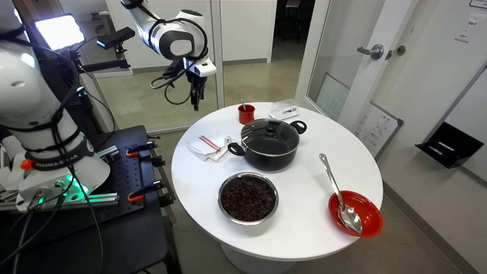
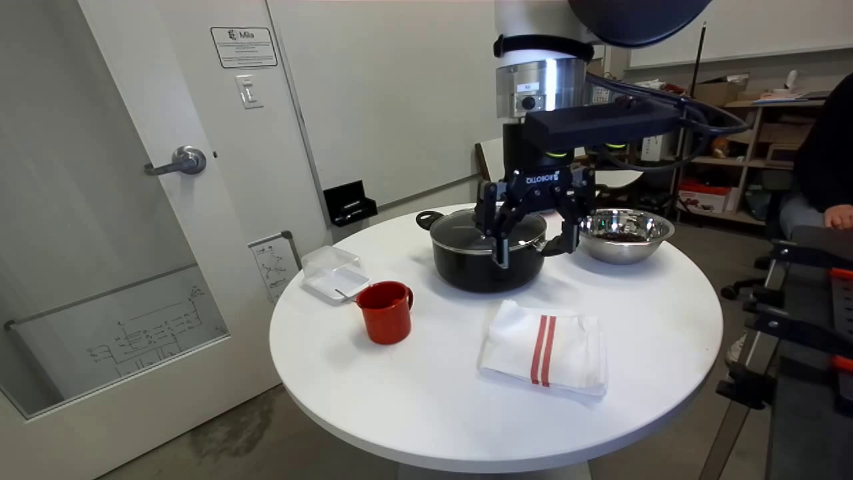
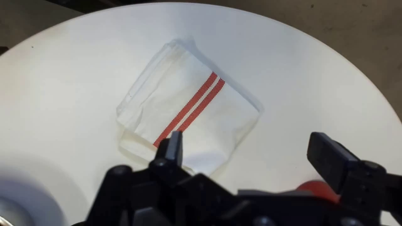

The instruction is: Use the towel to wipe the top of the pot

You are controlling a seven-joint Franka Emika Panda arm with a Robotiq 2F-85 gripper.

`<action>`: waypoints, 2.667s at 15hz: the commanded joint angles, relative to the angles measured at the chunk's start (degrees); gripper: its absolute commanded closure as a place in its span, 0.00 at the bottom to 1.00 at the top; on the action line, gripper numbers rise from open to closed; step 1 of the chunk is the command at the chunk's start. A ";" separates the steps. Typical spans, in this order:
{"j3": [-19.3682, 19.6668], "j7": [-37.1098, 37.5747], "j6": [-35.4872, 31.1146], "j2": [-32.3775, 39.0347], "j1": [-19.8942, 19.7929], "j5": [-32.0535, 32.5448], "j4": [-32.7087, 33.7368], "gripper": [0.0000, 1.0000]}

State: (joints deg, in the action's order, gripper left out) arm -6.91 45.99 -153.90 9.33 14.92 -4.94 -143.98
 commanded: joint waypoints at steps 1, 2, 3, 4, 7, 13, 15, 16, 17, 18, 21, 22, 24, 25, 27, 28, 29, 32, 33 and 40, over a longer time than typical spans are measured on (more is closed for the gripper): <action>0.29 7.47 -2.52 4.23 1.11 1.04 2.63 0.00; -0.07 7.18 -4.54 6.32 0.86 -0.21 3.52 0.00; 0.07 7.75 -6.31 7.71 1.02 -0.27 4.12 0.00; 0.68 7.90 -9.72 9.45 1.18 0.21 4.64 0.00; 2.32 6.50 -16.72 13.71 0.86 -1.05 5.89 0.00; 0.76 4.88 -17.14 18.98 -1.95 -7.91 7.36 0.00; 0.34 4.08 -17.13 20.89 -2.55 -9.65 7.91 0.00; 0.06 3.78 -16.73 21.64 -2.97 -10.45 8.05 0.00; 0.34 3.58 -15.78 22.09 -2.98 -10.68 8.11 0.00; 0.77 3.52 -15.34 22.58 -2.85 -10.75 8.17 0.00; 0.58 3.18 -14.80 23.84 -3.83 -11.37 8.28 0.00; 0.53 3.02 -14.64 24.21 -4.10 -11.43 8.28 0.00; 0.06 2.72 -14.40 24.85 -4.95 -11.83 8.41 0.00; -0.15 2.56 -14.48 25.26 -5.33 -12.01 8.48 0.00; -1.03 1.72 -14.93 26.18 -6.40 -12.69 8.67 0.00; -1.70 1.05 -15.10 26.77 -7.19 -13.31 8.89 0.00; -1.62 0.78 -15.30 27.57 -7.26 -13.55 9.22 0.00; -2.09 -0.71 -15.83 28.90 -7.93 -14.04 10.26 0.00; -1.96 -1.06 -15.71 29.20 -7.82 -14.02 10.79 0.00; -1.21 -2.66 -14.74 31.32 -7.13 -13.96 13.97 0.00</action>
State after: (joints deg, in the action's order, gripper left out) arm -8.25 45.67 -169.60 38.97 7.61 -17.20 -132.01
